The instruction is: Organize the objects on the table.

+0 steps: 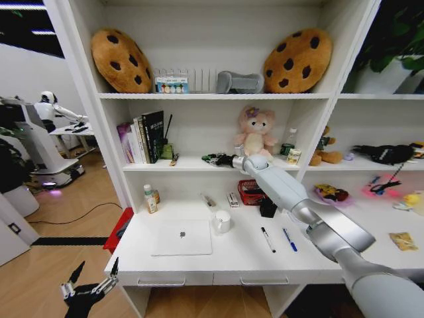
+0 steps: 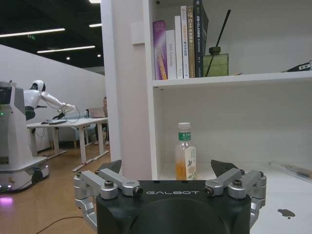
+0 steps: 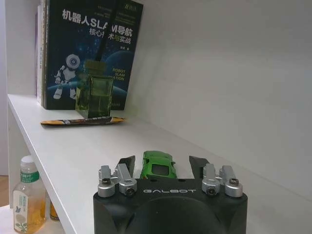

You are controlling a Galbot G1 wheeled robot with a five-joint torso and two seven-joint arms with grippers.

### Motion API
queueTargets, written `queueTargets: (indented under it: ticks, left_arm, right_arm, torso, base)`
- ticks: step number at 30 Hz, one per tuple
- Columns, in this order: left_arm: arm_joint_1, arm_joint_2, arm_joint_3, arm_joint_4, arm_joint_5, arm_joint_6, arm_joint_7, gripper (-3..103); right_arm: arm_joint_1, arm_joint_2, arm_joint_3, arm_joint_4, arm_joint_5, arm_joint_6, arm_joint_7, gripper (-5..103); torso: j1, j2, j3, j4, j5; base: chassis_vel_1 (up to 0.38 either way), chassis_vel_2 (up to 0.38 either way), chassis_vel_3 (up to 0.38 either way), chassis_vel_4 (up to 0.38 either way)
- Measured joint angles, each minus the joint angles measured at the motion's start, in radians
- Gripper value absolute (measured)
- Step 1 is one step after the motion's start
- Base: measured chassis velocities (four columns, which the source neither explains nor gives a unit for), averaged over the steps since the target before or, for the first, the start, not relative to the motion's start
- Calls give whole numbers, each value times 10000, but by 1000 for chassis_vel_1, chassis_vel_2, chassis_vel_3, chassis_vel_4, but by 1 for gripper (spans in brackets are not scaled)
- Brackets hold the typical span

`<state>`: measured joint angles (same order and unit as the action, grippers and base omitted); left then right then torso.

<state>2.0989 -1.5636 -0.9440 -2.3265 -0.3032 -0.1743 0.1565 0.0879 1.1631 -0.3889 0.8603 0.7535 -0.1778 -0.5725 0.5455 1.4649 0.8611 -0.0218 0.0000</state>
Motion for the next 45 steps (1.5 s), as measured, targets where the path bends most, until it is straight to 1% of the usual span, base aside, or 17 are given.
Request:
queueTargets:
  ticks: [5,8,9,12,16,18,19,20,21,23,25,27,29,31,34,37,45]
  left_arm:
    - [0,1,0,0,0,0,0,100]
    - [0,0,0,0,0,0,-1,100]
    - [0,0,0,0,0,0,-1,100]
    - [0,-1,0,0,0,1,0,100]
    - [0,0,-2,0,0,0,-9,100]
    - [0,1,0,0,1,1,1,100]
    - [0,1,0,0,1,1,1,100]
    - [1,0,0,1,1,2,-1,100]
    - [1,0,0,0,0,1,1,100]
    - [0,-1,2,0,0,1,2,100]
    - [0,0,0,-1,1,1,3,100]
    - [0,0,-1,0,1,1,-8,100]
    - [0,2,0,0,1,1,-1,100]
    - [0,-1,0,0,0,1,-1,100]
    - [0,0,0,1,0,1,-1,100]
    - [0,0,0,1,1,1,0,100]
    - [0,0,0,1,1,1,-1,100]
  right_arm:
    - [-439,-661,451,1059,755,-4,168,78]
    - [-1599,-1794,1659,3640,776,861,505,94]
    - [-1599,-1794,1659,3640,776,861,505,94]
    - [-3313,-2883,2967,6746,1020,1385,1926,100]
    - [-4940,-3689,3729,8663,1181,1756,2901,100]
    - [-7706,-4486,5817,10428,794,2241,3665,100]
    - [-7706,-4486,5817,10428,794,2241,3665,100]
    - [-9165,-4528,6996,11003,559,2303,3805,100]
    - [-10931,-4329,8515,11586,232,2377,4030,100]
    - [-11772,-4139,9126,11818,90,2415,4142,100]
    - [-14572,-3309,10935,12428,-413,2484,4370,100]
    - [-15078,-3099,11269,12507,-491,2514,4345,100]
    - [-16529,-2422,12062,12626,-801,2638,4226,100]
    - [-16773,-2271,12157,12612,-869,2701,4186,100]
    - [-17927,-1226,12383,12021,-1412,3187,3766,100]
    - [-17993,-878,12280,11502,-1638,3418,3700,100]
    - [-17524,-604,11758,10607,-1930,3632,3752,100]
  torso:
    - [1,-1,0,-1,2]
    - [0,0,0,-10,3]
    - [0,0,0,-10,3]
    - [-2,1,-3,2,-3]
    - [-1,0,-1,-1,7]
    - [-2,2,-4,-7,-6]
    - [-2,2,-4,-7,-6]
    - [-3,2,-3,-9,7]
    - [-2,1,-3,-9,3]
    - [-2,2,-4,-6,-3]
    - [-2,1,-2,-9,7]
    - [-2,1,-3,-10,7]
    - [-3,3,-3,-9,-2]
    - [-4,3,-3,-7,-5]
    - [-3,2,-1,-3,0]
    - [-2,2,-1,-3,-1]
    - [-1,0,-1,-2,-3]
  base:
    - [0,0,0,0]
    - [0,0,0,0]
    - [0,0,0,0]
    - [0,0,0,0]
    - [0,0,0,0]
    - [0,0,0,0]
    - [0,0,0,0]
    - [0,0,0,0]
    - [0,0,0,0]
    - [0,0,0,0]
    - [0,0,0,0]
    - [0,0,0,0]
    - [0,0,0,0]
    - [0,0,0,0]
    - [0,0,0,0]
    - [0,0,0,0]
    - [-33,-29,30,43]
